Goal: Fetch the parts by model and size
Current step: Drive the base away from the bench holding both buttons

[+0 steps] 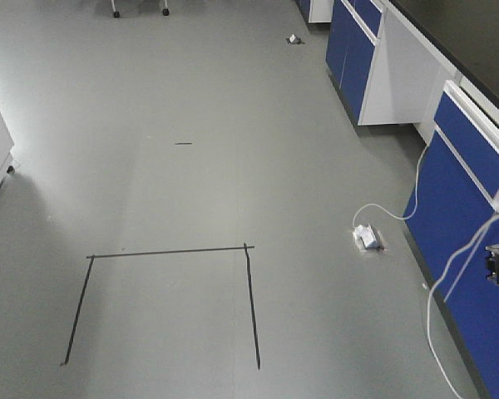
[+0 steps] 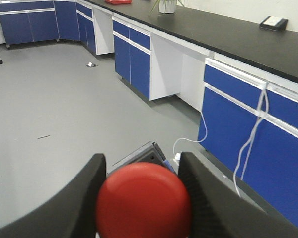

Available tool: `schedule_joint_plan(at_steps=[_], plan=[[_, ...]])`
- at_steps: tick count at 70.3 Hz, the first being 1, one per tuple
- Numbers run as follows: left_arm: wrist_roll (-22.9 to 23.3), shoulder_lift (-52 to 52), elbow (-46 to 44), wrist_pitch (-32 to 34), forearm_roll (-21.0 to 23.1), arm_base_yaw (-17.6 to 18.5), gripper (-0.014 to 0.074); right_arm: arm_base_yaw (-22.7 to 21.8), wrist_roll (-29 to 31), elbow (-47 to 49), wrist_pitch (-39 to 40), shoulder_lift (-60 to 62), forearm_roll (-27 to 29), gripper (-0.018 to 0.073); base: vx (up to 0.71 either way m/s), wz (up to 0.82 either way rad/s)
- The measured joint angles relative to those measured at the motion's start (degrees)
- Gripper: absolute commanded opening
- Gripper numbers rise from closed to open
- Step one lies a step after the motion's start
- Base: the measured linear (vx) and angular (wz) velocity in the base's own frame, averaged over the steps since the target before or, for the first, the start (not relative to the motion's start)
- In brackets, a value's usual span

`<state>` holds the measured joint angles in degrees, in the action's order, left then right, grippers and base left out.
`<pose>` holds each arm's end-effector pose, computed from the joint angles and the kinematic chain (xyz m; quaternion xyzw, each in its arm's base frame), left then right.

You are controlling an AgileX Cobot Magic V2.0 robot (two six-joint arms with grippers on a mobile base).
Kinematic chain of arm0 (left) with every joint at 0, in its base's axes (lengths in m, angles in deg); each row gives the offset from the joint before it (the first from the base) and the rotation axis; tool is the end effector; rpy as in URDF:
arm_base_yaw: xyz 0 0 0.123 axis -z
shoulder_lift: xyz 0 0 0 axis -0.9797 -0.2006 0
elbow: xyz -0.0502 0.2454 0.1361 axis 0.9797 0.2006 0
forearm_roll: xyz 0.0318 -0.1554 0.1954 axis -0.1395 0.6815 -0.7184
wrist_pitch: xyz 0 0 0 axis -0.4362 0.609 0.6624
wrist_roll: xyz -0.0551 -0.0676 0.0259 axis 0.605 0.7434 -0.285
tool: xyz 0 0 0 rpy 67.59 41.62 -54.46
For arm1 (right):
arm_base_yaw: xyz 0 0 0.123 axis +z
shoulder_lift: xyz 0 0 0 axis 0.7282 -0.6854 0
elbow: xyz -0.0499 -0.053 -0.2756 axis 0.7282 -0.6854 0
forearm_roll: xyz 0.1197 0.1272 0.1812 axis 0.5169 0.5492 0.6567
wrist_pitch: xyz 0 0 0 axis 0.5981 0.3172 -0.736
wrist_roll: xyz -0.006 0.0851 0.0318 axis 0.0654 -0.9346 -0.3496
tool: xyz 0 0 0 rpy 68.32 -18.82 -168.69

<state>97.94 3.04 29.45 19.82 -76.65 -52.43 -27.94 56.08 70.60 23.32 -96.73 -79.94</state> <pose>0.0561 -0.0233 0.3315 0.1335 0.7642 -0.1499 0.6129 0.0590 0.0186 0.3029 -0.1171 0.7373 0.1022 0.6574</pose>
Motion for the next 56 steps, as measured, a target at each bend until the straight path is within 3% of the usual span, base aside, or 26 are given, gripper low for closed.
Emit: schedule_joint_plan(at_steps=[56], plan=[[0.0,0.0,0.0,0.0,0.0,0.0,-0.0007,0.0,0.0,0.0,0.0,0.0,0.0,-0.0005,0.56,0.07]])
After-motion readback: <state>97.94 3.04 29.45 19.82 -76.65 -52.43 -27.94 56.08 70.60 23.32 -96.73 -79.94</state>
